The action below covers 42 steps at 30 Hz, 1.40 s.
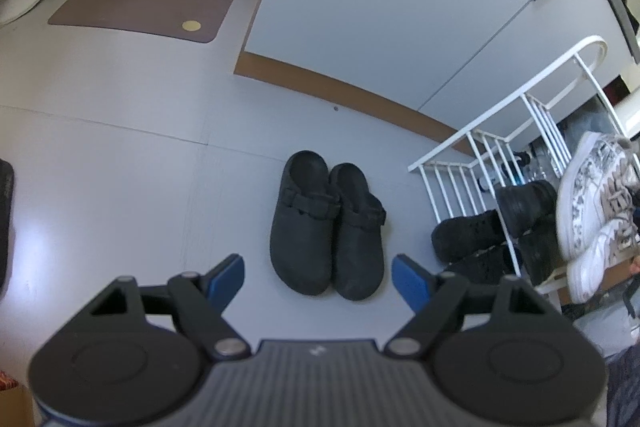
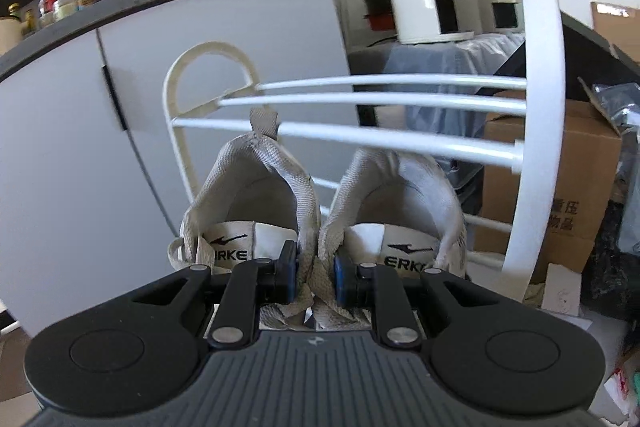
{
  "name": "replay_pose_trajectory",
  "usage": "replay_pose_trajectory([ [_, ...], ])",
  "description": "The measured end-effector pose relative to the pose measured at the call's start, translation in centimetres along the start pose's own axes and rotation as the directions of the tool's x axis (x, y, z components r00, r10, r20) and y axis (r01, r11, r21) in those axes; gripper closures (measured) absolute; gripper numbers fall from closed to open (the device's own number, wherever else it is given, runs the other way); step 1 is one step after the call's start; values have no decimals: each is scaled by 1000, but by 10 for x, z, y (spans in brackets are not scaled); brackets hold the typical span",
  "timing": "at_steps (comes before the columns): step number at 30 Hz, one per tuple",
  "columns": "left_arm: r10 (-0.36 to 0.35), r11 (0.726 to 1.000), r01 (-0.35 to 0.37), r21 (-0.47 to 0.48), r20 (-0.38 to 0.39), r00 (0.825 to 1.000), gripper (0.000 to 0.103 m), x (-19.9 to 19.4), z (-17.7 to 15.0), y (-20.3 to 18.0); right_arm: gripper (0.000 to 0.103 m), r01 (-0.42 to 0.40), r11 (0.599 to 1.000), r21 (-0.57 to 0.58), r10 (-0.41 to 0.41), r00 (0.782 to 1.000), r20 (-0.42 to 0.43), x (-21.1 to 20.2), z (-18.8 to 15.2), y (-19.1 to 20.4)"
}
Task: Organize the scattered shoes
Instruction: 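Push the white sneakers onto the rack's top shelf with the right tool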
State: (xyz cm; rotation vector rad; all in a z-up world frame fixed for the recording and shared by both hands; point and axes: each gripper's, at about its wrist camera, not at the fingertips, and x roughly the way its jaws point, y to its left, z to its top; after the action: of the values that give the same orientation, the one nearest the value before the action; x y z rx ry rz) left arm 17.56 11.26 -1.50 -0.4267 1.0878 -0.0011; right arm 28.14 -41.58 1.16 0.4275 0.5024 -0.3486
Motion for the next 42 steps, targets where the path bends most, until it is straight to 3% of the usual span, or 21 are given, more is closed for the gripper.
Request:
replay_pose_trajectory([
  [4, 11, 1000, -11, -5, -6, 1000, 20, 3, 2, 4, 83, 31, 999, -27, -31, 999, 11, 8, -4, 11],
  [13, 26, 999, -27, -25, -37, 999, 20, 24, 9, 3, 83, 86, 993, 82, -89, 996, 32, 49, 10, 11],
  [23, 11, 1000, -11, 2, -78, 997, 20, 44, 9, -8, 83, 204, 969, 141, -219, 970, 103, 90, 34, 8],
  [29, 17, 1000, -17, 9, -91, 996, 20, 49, 7, -7, 83, 306, 936, 173, -329, 936, 124, 108, 33, -3],
  [33, 21, 1000, -20, 8, -89, 996, 20, 50, 7, -6, 82, 388, 898, 205, -419, 898, 137, 112, 35, -10],
  [36, 26, 1000, -25, 11, -95, 995, 20, 52, 5, -6, 71, 441, 877, 191, -468, 874, 130, 116, 39, -7],
  [38, 29, 1000, -28, 9, -91, 995, 20, 52, 5, -6, 58, 447, 882, 148, -467, 871, 156, 114, 39, 0],
  [42, 28, 1000, -28, 3, -64, 998, 20, 47, 6, -7, 38, 397, 913, 91, -407, 886, 224, 103, 31, 7],
])
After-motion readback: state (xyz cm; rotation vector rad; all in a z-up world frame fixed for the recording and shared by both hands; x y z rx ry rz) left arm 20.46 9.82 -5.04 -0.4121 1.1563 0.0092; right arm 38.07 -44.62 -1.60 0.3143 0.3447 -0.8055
